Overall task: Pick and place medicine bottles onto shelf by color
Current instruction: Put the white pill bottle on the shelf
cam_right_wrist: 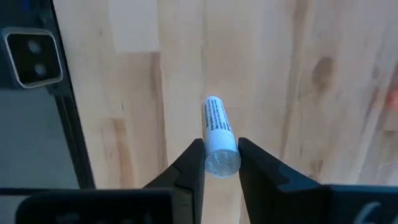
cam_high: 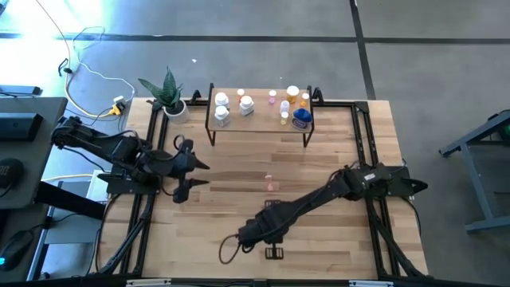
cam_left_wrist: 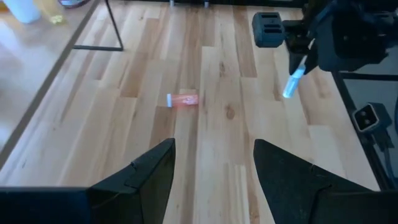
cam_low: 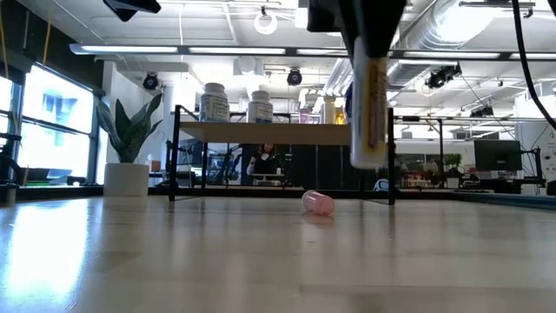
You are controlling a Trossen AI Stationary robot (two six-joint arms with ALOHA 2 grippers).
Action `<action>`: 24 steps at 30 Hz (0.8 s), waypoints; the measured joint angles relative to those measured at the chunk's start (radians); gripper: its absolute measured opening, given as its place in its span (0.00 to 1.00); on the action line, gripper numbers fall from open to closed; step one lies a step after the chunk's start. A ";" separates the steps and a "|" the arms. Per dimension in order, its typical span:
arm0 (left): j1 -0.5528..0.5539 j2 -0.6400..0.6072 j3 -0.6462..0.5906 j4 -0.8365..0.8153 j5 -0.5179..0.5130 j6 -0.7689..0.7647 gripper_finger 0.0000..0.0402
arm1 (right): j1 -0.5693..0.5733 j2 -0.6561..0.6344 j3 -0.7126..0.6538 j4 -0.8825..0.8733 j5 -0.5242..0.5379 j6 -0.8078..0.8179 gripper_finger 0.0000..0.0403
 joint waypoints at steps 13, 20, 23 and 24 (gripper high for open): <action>0.097 0.000 0.000 -0.002 -0.003 0.050 0.52 | -0.115 -0.086 0.000 -0.004 0.018 0.049 0.16; 0.188 0.000 0.000 -0.002 -0.003 0.085 0.52 | -0.197 -0.121 0.006 -0.015 0.057 0.000 0.17; 0.233 0.000 0.000 -0.001 -0.003 0.117 0.52 | -0.234 -0.137 0.006 -0.014 0.074 -0.046 0.17; 0.248 0.000 0.000 -0.001 -0.003 0.128 0.52 | -0.247 -0.142 0.007 -0.011 0.083 -0.060 0.17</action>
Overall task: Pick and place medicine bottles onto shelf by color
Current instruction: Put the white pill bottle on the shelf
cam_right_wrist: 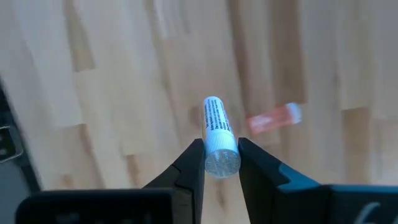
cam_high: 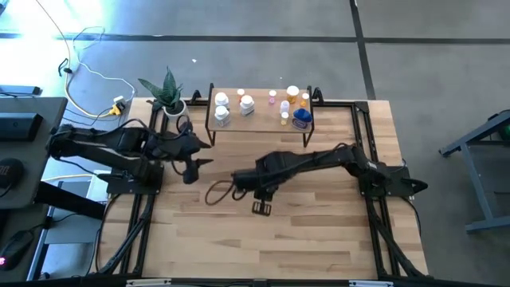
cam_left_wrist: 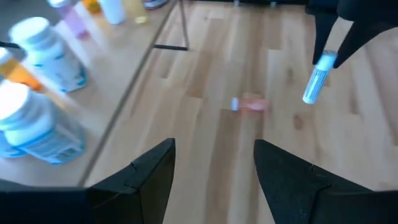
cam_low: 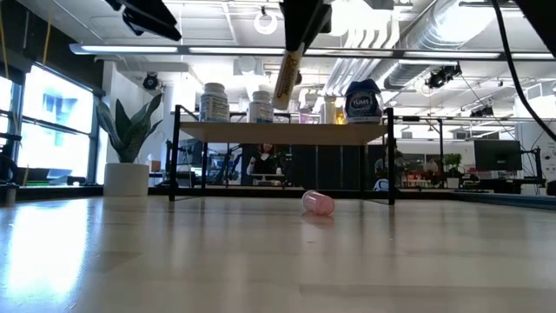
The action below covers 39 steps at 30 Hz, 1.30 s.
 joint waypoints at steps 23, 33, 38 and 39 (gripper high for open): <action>0.285 0.003 0.000 0.252 0.009 0.142 0.52 | -0.295 -0.121 0.000 0.071 0.088 -0.335 0.17; 0.334 0.104 0.000 0.388 0.042 0.147 0.52 | -0.357 -0.145 -0.001 0.171 0.085 -0.487 0.17; 0.335 0.172 0.000 0.430 0.041 0.153 0.52 | -0.375 -0.154 -0.002 0.210 0.095 -0.608 0.17; 0.335 0.186 0.000 0.442 0.041 0.160 0.52 | -0.381 -0.156 -0.002 0.214 0.098 -0.632 0.17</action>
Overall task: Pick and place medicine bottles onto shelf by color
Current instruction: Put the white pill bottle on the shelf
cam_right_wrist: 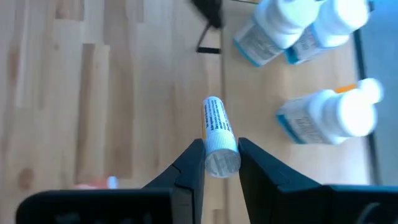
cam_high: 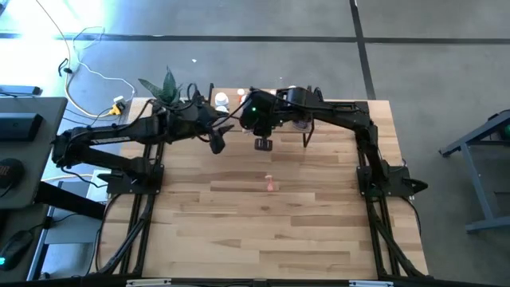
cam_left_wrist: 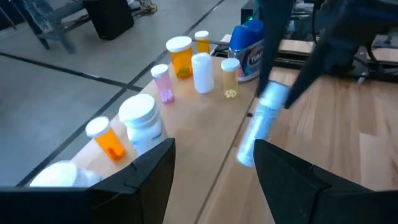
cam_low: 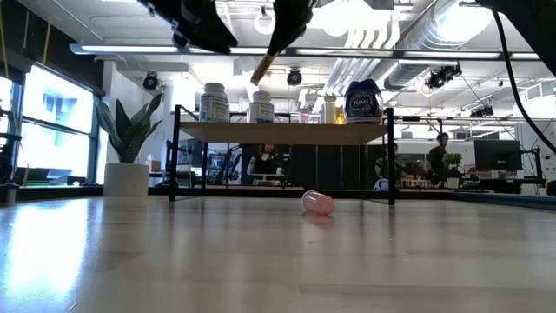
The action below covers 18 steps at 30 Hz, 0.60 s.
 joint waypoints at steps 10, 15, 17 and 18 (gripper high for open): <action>0.000 0.113 0.000 0.134 0.011 0.035 0.52 | -0.069 -0.012 0.000 0.025 -0.018 -0.146 0.17; 0.000 0.160 0.000 0.252 0.044 0.035 0.52 | -0.084 -0.014 0.000 0.025 -0.061 -0.184 0.17; 0.002 0.180 0.000 0.290 0.047 0.035 0.52 | -0.085 -0.014 0.000 0.024 -0.068 -0.195 0.17; 0.003 0.191 0.000 0.309 0.047 0.035 0.52 | -0.083 -0.014 0.000 0.024 -0.068 -0.200 0.17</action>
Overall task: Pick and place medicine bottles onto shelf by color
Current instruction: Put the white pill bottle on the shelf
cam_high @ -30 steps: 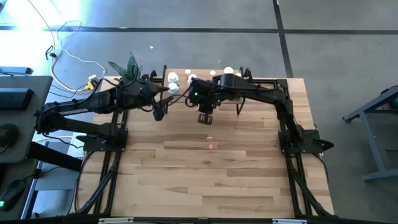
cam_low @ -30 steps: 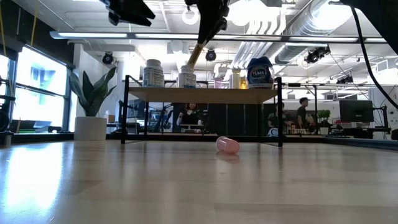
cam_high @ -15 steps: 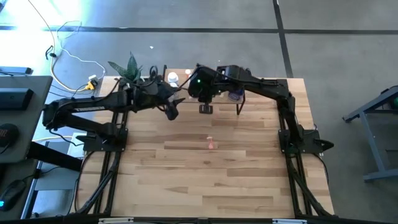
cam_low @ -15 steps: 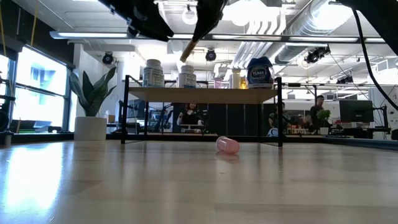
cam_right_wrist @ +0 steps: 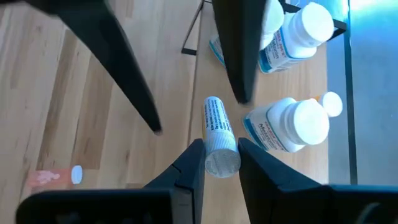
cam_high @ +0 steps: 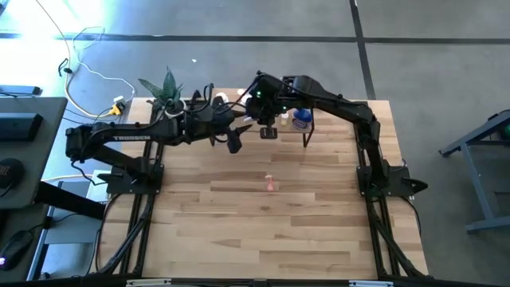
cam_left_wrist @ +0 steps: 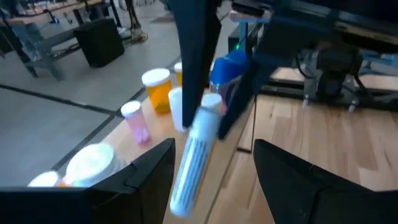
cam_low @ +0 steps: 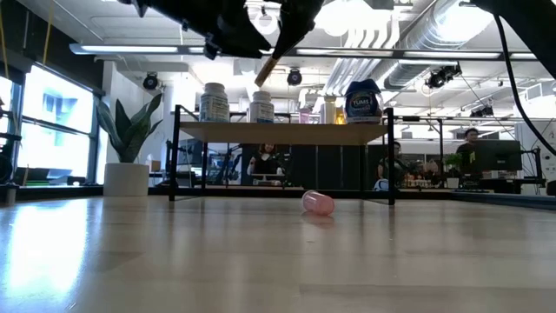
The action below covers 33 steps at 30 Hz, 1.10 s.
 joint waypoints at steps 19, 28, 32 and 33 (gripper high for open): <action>0.023 0.068 0.000 0.037 0.003 -0.008 0.38 | 0.001 -0.003 0.000 -0.001 0.000 -0.003 0.17; 0.028 0.068 0.000 0.044 0.007 0.012 0.22 | 0.000 -0.003 0.001 -0.004 -0.026 -0.002 0.17; 0.028 0.068 0.000 0.046 0.012 0.015 0.19 | 0.000 -0.003 0.002 -0.008 -0.030 -0.001 0.17; 0.028 0.068 0.000 0.046 0.020 0.015 0.18 | 0.000 -0.003 0.002 -0.009 -0.030 -0.001 0.17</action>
